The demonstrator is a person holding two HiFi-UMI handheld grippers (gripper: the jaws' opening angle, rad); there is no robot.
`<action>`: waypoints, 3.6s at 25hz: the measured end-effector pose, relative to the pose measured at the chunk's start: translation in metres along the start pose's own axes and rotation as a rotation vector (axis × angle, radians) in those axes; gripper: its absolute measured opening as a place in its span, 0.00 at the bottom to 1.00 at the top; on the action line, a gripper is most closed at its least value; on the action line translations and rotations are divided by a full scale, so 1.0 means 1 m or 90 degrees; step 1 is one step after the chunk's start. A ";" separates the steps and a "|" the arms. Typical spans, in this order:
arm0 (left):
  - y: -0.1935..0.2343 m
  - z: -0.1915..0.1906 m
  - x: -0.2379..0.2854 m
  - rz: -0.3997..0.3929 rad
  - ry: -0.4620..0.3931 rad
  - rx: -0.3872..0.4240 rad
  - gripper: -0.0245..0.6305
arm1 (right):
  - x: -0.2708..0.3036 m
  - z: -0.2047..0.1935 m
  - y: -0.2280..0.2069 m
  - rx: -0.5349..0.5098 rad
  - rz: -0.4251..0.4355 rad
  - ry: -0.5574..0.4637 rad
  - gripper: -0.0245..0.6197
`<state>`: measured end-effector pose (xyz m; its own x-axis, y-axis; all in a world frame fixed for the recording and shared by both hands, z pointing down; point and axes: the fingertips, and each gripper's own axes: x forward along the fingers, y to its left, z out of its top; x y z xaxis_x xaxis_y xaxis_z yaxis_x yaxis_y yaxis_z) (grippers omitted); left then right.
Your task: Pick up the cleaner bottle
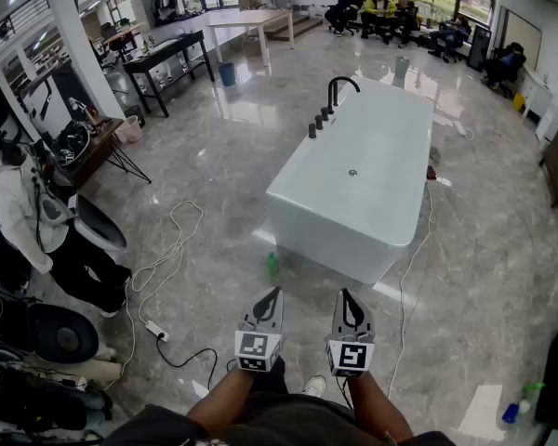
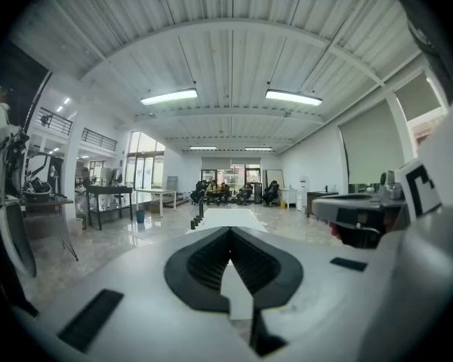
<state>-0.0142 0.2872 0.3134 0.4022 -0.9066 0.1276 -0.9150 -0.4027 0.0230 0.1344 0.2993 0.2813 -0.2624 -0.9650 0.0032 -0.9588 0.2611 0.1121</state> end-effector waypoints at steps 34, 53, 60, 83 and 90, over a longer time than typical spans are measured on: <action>0.210 -0.015 0.280 -0.049 0.097 0.004 0.05 | 0.353 -0.045 0.011 0.019 0.027 0.085 0.06; 0.275 -0.230 0.393 0.033 0.231 -0.014 0.05 | 0.479 -0.248 0.038 0.042 0.173 0.198 0.06; 0.313 -0.403 0.414 0.038 0.257 0.011 0.26 | 0.505 -0.366 0.078 0.087 0.151 0.230 0.06; 0.333 -0.808 0.482 -0.001 0.209 0.048 0.52 | 0.559 -0.632 0.150 0.063 0.241 0.153 0.06; 0.332 -0.832 0.516 0.005 0.158 0.056 0.52 | 0.564 -0.668 0.152 0.036 0.251 0.148 0.06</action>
<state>-0.1363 -0.2094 1.2123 0.3659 -0.8552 0.3671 -0.9073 -0.4156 -0.0637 -0.0868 -0.2229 0.9643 -0.5831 -0.7702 0.2583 -0.7967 0.6044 0.0039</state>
